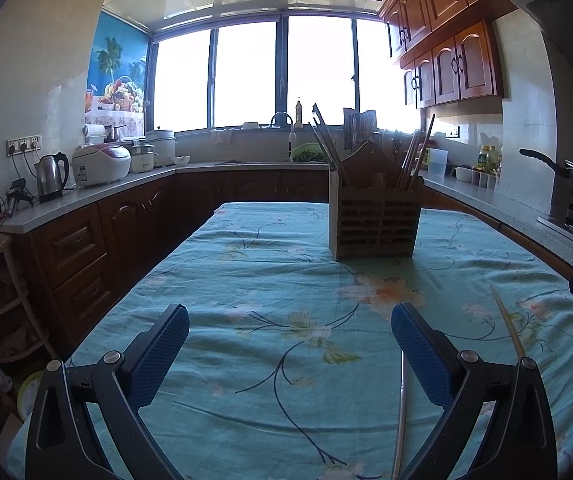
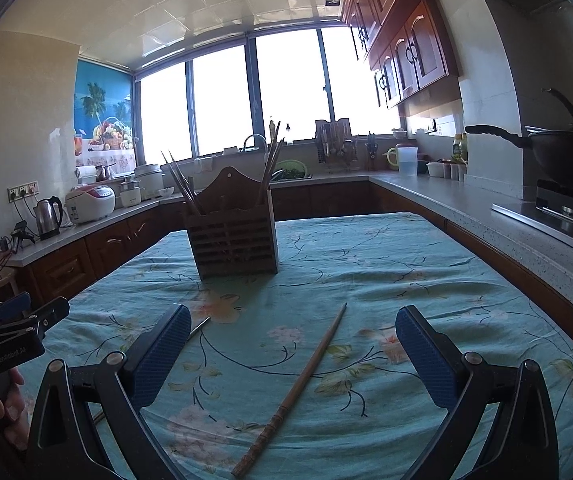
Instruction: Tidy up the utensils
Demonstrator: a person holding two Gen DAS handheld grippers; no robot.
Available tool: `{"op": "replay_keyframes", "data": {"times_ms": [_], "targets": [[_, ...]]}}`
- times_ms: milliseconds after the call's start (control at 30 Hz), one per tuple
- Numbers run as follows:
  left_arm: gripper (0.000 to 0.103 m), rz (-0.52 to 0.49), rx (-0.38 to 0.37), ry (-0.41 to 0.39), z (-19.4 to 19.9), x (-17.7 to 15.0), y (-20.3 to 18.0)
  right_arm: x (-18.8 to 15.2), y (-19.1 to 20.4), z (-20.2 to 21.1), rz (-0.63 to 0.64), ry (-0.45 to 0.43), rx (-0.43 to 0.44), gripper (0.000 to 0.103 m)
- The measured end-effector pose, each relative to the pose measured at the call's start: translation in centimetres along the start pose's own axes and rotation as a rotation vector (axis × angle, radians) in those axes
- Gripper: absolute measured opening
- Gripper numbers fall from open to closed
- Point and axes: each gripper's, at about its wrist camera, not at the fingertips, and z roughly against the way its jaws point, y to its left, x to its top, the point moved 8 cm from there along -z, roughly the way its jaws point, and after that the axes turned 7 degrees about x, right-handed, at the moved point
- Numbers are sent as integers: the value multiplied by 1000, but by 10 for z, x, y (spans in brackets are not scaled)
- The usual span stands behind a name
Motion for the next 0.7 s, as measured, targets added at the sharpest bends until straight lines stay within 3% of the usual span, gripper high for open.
{"op": "replay_keyframes", "data": {"times_ms": [300,700], "targets": [[102,-31,-10,-20,4,-1,-6,-1,-1,-1,0,11,-2,103],[102,-36,-18,12,2,-1,-9,-1,-2,-2,0,14,-1,103]]}}
